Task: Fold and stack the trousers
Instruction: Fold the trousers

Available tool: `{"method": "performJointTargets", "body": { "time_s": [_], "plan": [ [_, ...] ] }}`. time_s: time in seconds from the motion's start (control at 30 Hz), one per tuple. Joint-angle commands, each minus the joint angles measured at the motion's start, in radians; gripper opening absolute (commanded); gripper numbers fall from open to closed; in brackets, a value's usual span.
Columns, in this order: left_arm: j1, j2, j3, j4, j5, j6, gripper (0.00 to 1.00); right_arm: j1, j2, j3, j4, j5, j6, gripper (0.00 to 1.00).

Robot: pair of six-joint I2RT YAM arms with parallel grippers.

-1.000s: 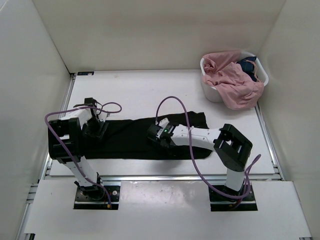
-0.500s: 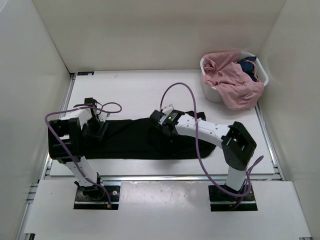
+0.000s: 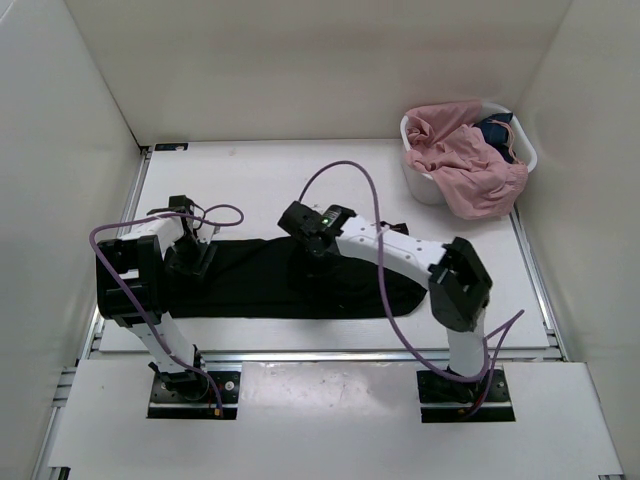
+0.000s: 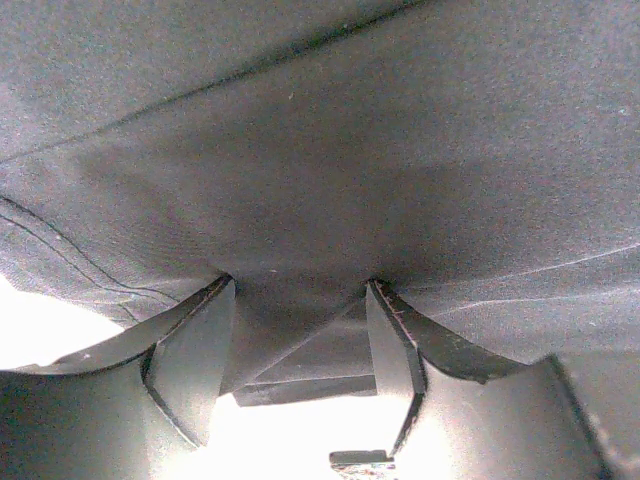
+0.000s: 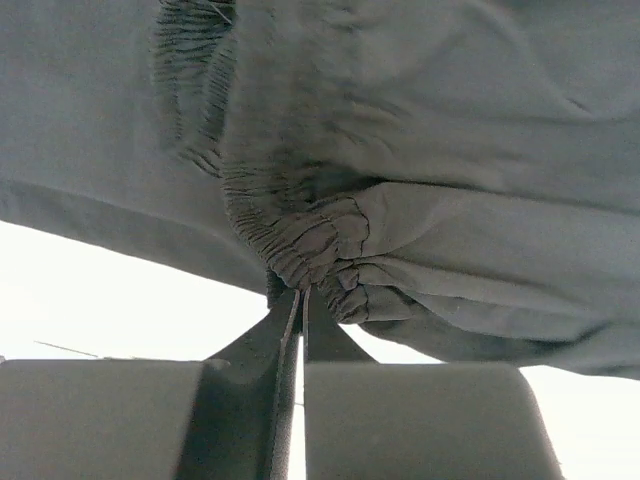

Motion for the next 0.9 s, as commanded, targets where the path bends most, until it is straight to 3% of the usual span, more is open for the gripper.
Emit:
{"method": "performJointTargets", "body": {
  "time_s": [0.0,0.13,0.33,0.47,0.6,0.77,0.87],
  "plan": [
    [-0.001,0.027,-0.05,-0.008,-0.012,0.005,0.66,0.006,0.067,0.115,0.007,-0.086,0.003,0.0],
    [-0.001,0.027,-0.05,-0.008,-0.012,0.005,0.66,-0.004,0.159,0.215,0.006,-0.097,-0.02,0.0],
    [-0.001,0.027,-0.05,-0.008,-0.021,0.005,0.66,-0.033,0.231,0.166,0.055,-0.216,0.0,0.0],
    [-0.001,0.036,-0.04,-0.008,-0.03,0.005,0.66,-0.033,0.264,0.167,0.097,-0.308,-0.044,0.27],
    [-0.001,0.036,-0.04,-0.017,-0.03,0.005,0.67,-0.024,0.245,0.21,0.129,-0.345,-0.101,0.75],
    [-0.001,0.036,-0.031,-0.026,-0.039,0.005,0.67,-0.033,0.086,0.182,0.111,-0.264,-0.137,0.79],
    [-0.001,0.036,-0.031,-0.026,-0.039,0.005,0.67,-0.056,-0.093,0.082,0.12,-0.084,-0.066,0.79]
  ]
}}
